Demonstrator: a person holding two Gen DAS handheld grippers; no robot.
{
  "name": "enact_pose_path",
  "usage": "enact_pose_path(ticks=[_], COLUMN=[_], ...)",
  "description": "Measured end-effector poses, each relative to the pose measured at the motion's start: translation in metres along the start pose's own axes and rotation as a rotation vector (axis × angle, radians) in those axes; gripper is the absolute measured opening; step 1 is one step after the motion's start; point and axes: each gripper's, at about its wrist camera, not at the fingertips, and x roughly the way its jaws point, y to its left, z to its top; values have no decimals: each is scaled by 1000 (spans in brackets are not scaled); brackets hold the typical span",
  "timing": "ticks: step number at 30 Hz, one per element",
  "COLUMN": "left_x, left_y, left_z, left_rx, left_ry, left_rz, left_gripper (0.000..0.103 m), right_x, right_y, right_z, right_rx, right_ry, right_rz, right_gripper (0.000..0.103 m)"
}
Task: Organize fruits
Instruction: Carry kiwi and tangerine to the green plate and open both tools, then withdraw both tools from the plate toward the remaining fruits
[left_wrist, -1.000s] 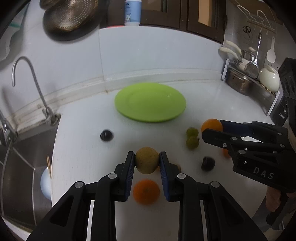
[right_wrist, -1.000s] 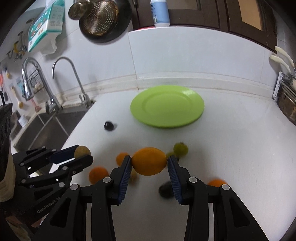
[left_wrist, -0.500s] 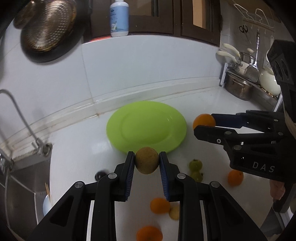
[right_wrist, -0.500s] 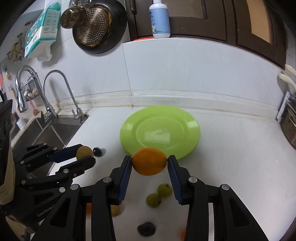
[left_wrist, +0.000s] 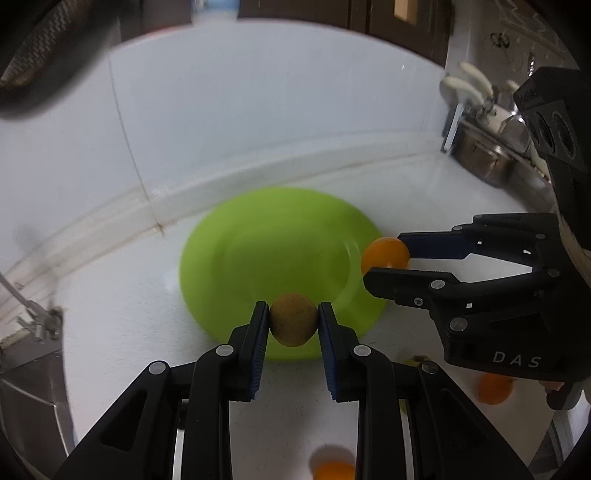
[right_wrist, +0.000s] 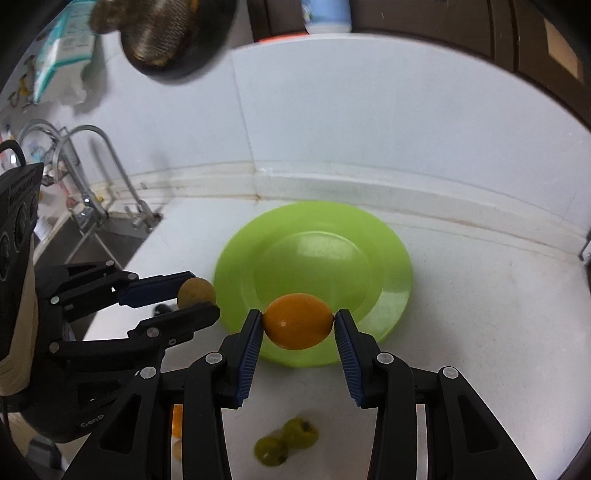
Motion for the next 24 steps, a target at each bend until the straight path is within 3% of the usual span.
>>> enact_pose_path(ticks=[9,12,14,21,24], left_x=[39,40,39,11,-9], left_y=[11,11,12,14,11], left_z=[-3,-3,-3,-6,-7], left_rx=[-45,-36,-37,-40,-40], left_ry=[97,94,90,42,6], left_rz=[-19,-7,7,47,69], left_gripper=[27,32,41,44,51], right_x=[44,48,50,35,18], right_y=[-11,-13,-14,-16,-13], right_z=[0,-2,-2,-5,-9], right_rx=[9,9,2,19,23], right_ry=[113,124,124,89,51], right_rz=[10,8,-2,-28,-40], right_gripper=[41,41,42,42,42])
